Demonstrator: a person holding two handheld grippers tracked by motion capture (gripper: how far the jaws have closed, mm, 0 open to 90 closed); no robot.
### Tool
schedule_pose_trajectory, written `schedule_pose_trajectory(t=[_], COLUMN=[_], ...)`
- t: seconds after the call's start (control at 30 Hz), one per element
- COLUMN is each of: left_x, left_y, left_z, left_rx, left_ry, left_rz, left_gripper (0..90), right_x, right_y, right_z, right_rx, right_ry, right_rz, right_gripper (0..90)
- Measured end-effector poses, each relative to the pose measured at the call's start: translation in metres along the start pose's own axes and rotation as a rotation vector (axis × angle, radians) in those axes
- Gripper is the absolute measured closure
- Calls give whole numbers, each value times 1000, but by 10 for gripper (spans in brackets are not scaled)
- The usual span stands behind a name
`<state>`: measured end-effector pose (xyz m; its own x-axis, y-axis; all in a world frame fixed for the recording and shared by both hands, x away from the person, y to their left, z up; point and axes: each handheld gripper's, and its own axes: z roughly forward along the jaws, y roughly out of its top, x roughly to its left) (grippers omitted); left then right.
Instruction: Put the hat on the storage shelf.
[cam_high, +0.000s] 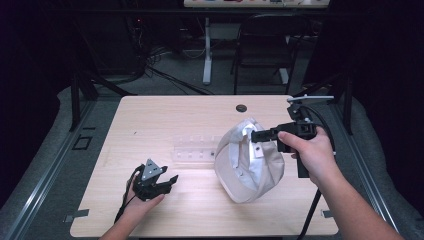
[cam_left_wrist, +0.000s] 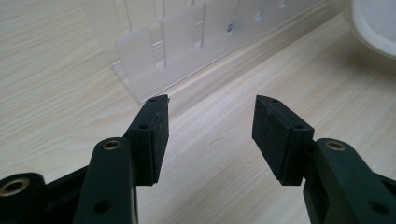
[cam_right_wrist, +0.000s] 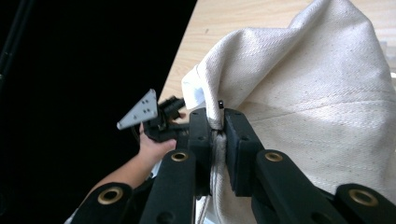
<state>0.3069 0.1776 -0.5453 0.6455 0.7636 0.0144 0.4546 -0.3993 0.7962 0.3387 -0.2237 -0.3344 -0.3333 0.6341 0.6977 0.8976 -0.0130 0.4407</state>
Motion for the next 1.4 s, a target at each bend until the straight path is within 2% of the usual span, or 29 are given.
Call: schedule_pose_trajectory(t=[0.17, 0.2, 0.4, 0.53, 0.67, 0.7, 0.83, 0.93, 0.97, 1.0, 1.23, 1.4], left_x=[-10, -14, -22, -32, -43, -49, -57, -70, -77, -77, -104, -112], left_y=[6, 13, 26, 37, 47, 53, 61, 69, 74, 74, 89, 93], left_z=[-5, -9, -15, -20, -23, -22, -18, -13, -11, -11, 5, 13], left_rx=[-25, -52, -88, -115, -132, -132, -123, -124, -129, -129, -115, -104], left_ry=[-23, -28, -26, -34, -60, -71, -99, -111, -120, -120, -168, -180], left_rz=[12, 12, 14, 30, 57, 73, 87, 109, 126, 126, 167, 175], left_gripper=[465, 464, 436, 427, 413, 405, 404, 394, 378, 365, 323, 318], right_x=[8, 10, 18, 24, 30, 33, 37, 40, 41, 41, 44, 45], right_y=[8, 9, 18, 26, 34, 37, 43, 48, 52, 52, 61, 67], right_z=[2, 2, 5, 6, 8, 8, 9, 10, 13, 13, 23, 29], right_rx=[-13, -13, -21, -28, -33, -35, -46, -50, -53, -53, -61, -71], right_ry=[7, 8, 13, 12, 9, 10, 8, 0, -1, -1, -5, -1], right_rz=[-8, -10, -12, -17, -24, -28, -28, -30, -30, -30, -22, -20], right_gripper=[821, 821, 821, 821, 821, 821, 821, 821, 821, 821, 821, 822])
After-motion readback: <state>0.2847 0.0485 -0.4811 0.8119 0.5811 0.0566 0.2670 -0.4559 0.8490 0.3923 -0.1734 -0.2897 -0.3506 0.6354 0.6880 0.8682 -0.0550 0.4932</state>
